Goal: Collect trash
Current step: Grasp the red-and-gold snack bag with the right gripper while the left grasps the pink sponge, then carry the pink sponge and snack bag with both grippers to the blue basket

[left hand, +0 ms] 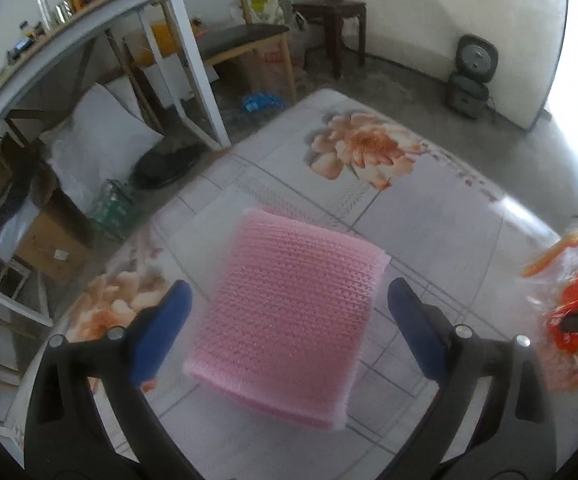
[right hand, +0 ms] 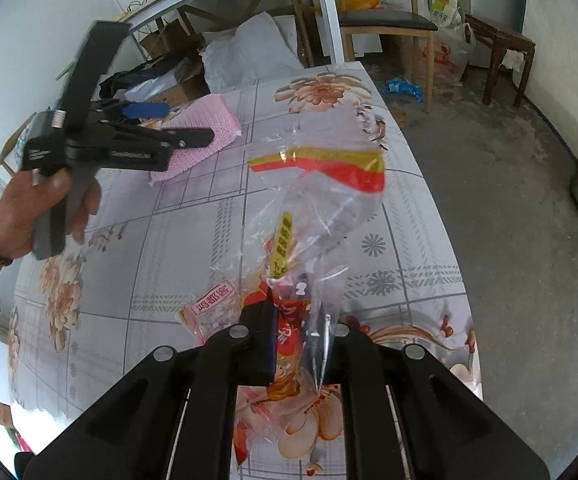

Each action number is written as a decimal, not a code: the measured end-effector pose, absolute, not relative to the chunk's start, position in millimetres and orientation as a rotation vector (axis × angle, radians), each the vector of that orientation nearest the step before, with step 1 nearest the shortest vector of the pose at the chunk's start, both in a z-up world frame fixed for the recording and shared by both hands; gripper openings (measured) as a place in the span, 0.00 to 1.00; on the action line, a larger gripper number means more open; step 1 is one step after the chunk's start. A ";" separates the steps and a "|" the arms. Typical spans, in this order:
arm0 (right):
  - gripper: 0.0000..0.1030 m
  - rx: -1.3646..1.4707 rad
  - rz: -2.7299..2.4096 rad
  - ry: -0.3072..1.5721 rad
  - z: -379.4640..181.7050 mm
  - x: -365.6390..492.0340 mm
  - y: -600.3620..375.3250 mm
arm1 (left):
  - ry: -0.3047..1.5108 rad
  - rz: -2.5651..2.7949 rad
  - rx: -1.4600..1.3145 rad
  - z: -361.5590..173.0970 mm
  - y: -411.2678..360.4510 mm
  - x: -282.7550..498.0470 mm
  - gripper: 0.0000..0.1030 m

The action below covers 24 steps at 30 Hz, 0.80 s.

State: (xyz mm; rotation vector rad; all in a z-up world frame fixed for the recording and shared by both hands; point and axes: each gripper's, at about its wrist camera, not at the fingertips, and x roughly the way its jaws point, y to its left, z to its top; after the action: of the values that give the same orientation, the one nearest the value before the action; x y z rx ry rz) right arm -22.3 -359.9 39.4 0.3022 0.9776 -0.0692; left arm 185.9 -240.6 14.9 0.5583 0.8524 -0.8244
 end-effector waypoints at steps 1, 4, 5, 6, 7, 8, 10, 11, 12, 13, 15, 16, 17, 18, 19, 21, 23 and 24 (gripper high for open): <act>0.09 0.304 -0.069 0.976 40.0 -21.6 -360.5 | 0.868 -0.822 0.566 9.8 -241.6 188.4 0.92; 0.09 0.307 -0.068 0.967 42.2 -22.1 -361.4 | 0.901 -0.826 0.569 -1.5 -242.0 190.0 0.88; 0.09 0.310 -0.069 0.966 42.4 -21.9 -361.6 | 0.897 -0.827 0.551 -1.3 -240.1 190.0 0.79; 0.09 0.313 -0.069 0.966 42.2 -21.7 -361.8 | 0.893 -0.820 0.522 1.5 -236.4 190.0 0.75; 0.09 0.313 -0.067 0.965 42.2 -21.6 -361.3 | 0.882 -0.815 0.509 3.8 -233.1 188.3 0.74; 0.09 0.315 -0.066 0.963 42.5 -21.8 -360.7 | 0.880 -0.826 0.492 5.1 -229.0 184.6 0.74; 0.09 0.323 -0.061 0.958 43.8 -23.5 -359.6 | 0.886 -0.825 0.497 3.0 -225.4 177.5 0.72; 0.09 0.325 -0.059 0.955 44.8 -23.6 -359.1 | 0.882 -0.816 0.511 2.5 -223.4 172.4 0.72; 0.09 0.326 -0.056 0.953 45.7 -23.6 -358.8 | 0.875 -0.806 0.513 4.6 -219.3 166.4 0.72; 0.09 0.324 -0.050 0.949 47.4 -24.2 -357.2 | 0.871 -0.801 0.502 8.3 -214.3 161.4 0.72; 0.09 0.316 -0.028 0.934 54.0 -25.9 -351.0 | 0.848 -0.783 0.477 21.0 -198.8 146.3 0.72; 0.09 0.311 -0.016 0.925 57.8 -27.0 -347.2 | 0.839 -0.779 0.466 27.5 -190.3 137.5 0.72; 0.09 0.301 -0.003 0.917 62.1 -28.3 -341.8 | 0.825 -0.770 0.454 37.9 -176.4 122.4 0.72; 0.09 0.293 0.011 0.910 65.4 -29.7 -335.3 | 0.813 -0.763 0.445 45.5 -165.9 111.9 0.72; 0.09 0.288 0.028 0.902 69.5 -31.2 -329.2 | 0.804 -0.755 0.426 55.2 -150.9 97.9 0.72; 0.09 0.274 0.076 0.882 80.2 -35.6 -313.0 | 0.778 -0.719 0.392 76.4 -112.9 65.0 0.72; 0.09 0.238 0.125 0.857 94.2 -42.4 -289.8 | 0.754 -0.662 0.354 99.6 -63.6 23.9 0.72; 0.09 0.221 0.152 0.845 100.7 -45.9 -277.4 | 0.742 -0.635 0.343 107.8 -44.9 8.3 0.72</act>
State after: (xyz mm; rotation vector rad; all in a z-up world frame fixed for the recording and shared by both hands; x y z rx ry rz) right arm -45.9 -277.4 100.7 0.2214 0.8452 0.1525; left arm 8.3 -44.9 107.8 0.3427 0.7423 -0.6353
